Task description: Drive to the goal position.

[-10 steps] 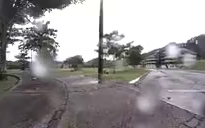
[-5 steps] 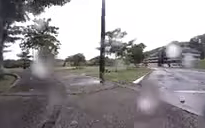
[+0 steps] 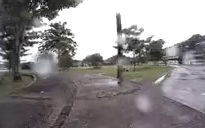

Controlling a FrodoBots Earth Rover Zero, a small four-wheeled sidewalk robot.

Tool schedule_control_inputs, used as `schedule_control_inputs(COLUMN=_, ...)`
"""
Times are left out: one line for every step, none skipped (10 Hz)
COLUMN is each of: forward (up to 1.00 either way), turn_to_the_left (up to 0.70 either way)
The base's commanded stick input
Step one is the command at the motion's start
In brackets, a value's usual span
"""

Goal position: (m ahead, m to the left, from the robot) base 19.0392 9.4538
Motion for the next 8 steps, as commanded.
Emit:
schedule_control_inputs(forward=0.70, turn_to_the_left=0.00)
schedule_control_inputs(forward=0.70, turn_to_the_left=0.00)
schedule_control_inputs(forward=0.70, turn_to_the_left=0.00)
schedule_control_inputs(forward=0.70, turn_to_the_left=0.00)
schedule_control_inputs(forward=0.70, turn_to_the_left=0.00)
schedule_control_inputs(forward=0.70, turn_to_the_left=0.00)
schedule_control_inputs(forward=0.70, turn_to_the_left=0.00)
schedule_control_inputs(forward=0.70, turn_to_the_left=0.00)
